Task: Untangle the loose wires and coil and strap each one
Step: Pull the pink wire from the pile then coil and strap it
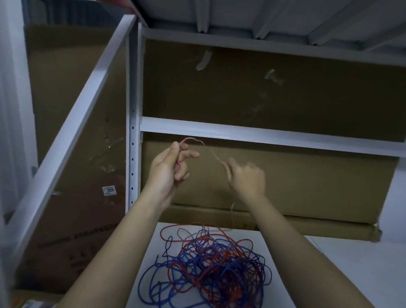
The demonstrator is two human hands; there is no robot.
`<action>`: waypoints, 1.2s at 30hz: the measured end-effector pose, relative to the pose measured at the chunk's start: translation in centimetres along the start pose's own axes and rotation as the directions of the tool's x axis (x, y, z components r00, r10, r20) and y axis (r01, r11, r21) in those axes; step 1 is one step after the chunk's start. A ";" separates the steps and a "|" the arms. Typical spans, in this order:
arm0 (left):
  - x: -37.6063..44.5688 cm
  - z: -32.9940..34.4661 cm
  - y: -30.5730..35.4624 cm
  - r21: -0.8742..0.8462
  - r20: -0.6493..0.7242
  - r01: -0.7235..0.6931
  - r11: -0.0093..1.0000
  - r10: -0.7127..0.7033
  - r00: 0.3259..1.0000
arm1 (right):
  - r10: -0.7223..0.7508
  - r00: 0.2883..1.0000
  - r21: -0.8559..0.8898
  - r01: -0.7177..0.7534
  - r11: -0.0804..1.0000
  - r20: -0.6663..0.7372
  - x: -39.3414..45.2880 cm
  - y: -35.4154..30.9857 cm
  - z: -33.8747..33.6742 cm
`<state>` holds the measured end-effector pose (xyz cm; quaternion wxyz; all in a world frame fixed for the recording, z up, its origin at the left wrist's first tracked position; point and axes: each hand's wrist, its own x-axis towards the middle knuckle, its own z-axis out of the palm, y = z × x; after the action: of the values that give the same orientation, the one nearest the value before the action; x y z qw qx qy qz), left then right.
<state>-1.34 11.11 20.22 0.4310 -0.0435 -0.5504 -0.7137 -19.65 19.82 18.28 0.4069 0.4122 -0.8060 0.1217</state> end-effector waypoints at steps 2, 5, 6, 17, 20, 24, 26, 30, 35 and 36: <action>0.5 0.0 0.3 -0.061 -0.012 -0.014 0.998 0.013 1.000 | -0.149 0.981 -0.047 0.156 0.987 0.128 -1.5 -0.8 0.4; 1.3 0.0 0.2 -0.036 -0.032 -0.024 0.999 0.022 0.999 | -0.339 0.923 0.105 0.324 0.940 0.185 -4.6 -1.3 0.4; 1.5 0.1 -0.2 0.007 -0.040 -0.023 1.000 0.024 0.999 | -0.408 0.897 0.163 0.383 0.909 0.168 -5.6 -1.3 0.2; 0.4 0.9 -6.1 0.593 0.085 -0.030 0.805 -0.026 0.996 | -0.608 0.726 0.342 0.687 0.641 -0.321 -8.5 -0.3 -4.1; -0.2 0.6 -6.5 0.744 0.225 -0.082 0.663 -0.134 0.965 | -0.429 0.792 0.447 0.603 0.661 -0.434 -7.9 0.7 -4.3; -1.6 0.7 -6.8 0.748 0.301 -0.079 0.658 -0.231 0.925 | -0.091 0.912 0.693 0.366 0.621 -0.400 -6.0 2.2 -3.9; -2.2 1.2 -6.9 0.678 0.325 -0.033 0.735 -0.259 0.909 | 0.051 0.965 0.845 0.198 0.497 -0.256 -5.2 2.5 -3.6; -2.9 2.2 -6.7 0.440 0.223 0.112 0.891 -0.229 0.948 | 0.175 0.978 0.962 -0.153 0.227 0.114 -3.7 2.1 -2.5; -2.9 2.1 -6.5 0.298 0.193 0.150 0.943 -0.214 0.958 | 0.028 0.833 0.834 -0.552 -0.017 0.552 -3.8 0.7 -0.5; -2.9 2.1 -6.5 0.297 0.175 0.130 0.946 -0.187 0.967 | -0.016 0.803 0.800 -0.596 -0.066 0.596 -4.0 0.2 -0.3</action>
<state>-4.73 14.60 14.60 0.3161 -0.0085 -0.6892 -0.6519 -18.37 22.35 15.46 -0.2279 0.3956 -0.6187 0.6393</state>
